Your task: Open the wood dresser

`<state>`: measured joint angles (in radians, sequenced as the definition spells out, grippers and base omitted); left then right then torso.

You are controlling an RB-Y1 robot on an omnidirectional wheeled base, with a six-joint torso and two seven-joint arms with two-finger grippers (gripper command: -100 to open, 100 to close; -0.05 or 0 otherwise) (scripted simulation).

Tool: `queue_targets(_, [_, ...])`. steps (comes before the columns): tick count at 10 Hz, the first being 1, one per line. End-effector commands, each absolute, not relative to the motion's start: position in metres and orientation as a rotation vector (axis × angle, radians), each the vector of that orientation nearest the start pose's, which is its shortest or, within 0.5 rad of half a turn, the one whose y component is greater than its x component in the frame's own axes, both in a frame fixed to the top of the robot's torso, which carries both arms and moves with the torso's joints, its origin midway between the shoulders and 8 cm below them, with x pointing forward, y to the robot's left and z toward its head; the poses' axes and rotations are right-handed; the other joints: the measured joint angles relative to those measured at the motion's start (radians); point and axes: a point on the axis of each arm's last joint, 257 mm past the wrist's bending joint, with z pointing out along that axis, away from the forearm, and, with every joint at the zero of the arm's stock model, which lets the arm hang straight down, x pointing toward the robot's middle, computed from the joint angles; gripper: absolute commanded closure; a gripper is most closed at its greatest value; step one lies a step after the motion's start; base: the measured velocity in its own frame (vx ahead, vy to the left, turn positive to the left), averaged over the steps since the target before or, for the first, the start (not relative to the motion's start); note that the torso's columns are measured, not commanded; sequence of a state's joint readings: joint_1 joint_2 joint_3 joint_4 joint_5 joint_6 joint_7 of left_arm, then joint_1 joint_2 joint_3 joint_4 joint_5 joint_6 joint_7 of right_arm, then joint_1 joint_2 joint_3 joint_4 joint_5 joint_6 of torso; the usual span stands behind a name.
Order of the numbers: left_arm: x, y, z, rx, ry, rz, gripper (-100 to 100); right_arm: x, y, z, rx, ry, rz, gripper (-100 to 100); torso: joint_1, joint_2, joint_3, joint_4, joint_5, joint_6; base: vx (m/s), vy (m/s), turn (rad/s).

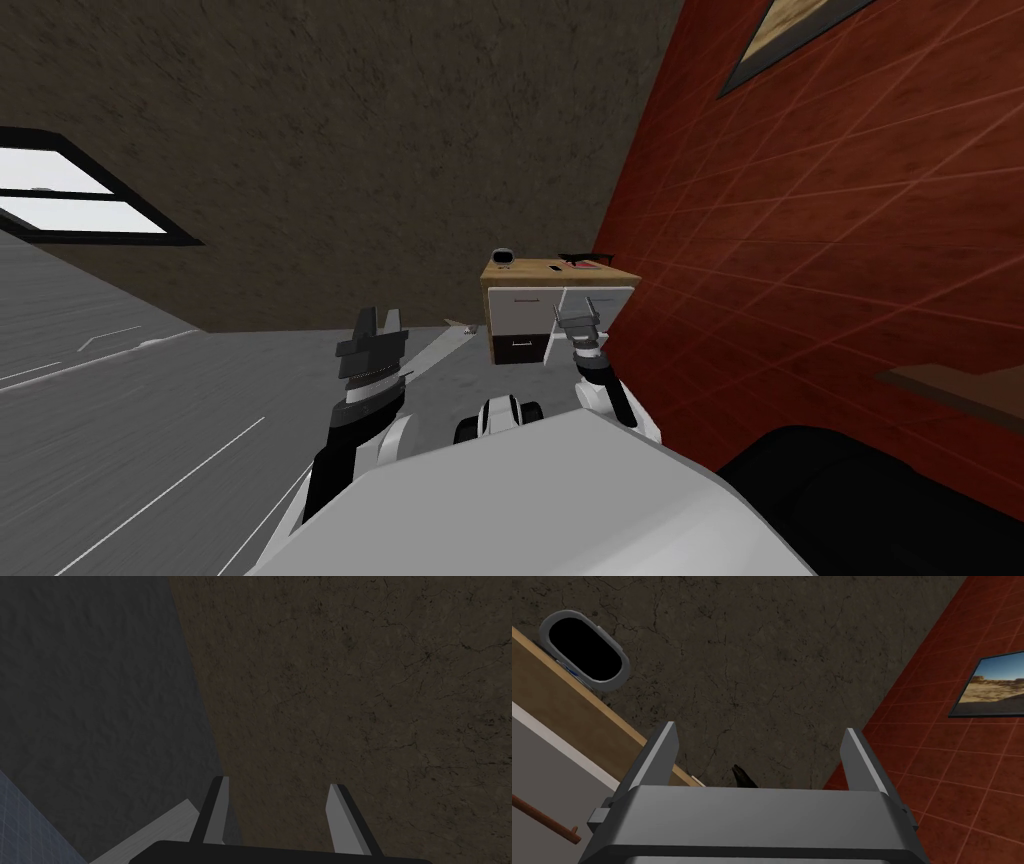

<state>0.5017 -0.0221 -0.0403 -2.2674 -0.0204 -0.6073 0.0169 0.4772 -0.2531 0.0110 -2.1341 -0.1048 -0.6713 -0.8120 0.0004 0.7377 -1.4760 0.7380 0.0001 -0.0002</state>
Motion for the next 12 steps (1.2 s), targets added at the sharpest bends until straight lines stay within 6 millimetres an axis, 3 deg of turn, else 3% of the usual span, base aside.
queue_targets(1, [0.329, 0.263, 0.038, -0.595, 0.536, -1.365, 0, 0.346, -0.274, -0.005, 0.905, 0.501, 2.194, -100, -0.001, 0.000, 0.000, 0.000, 0.000, 0.000, 0.014, -0.004, -0.002])
queue_targets(12, [0.329, 0.263, 0.038, -0.595, 0.536, -1.365, 0, 0.360, -0.288, -0.036, 1.164, 0.289, 2.480, -100, -0.001, 0.000, 0.000, 0.000, 0.000, 0.000, 0.029, -0.001, 0.040])
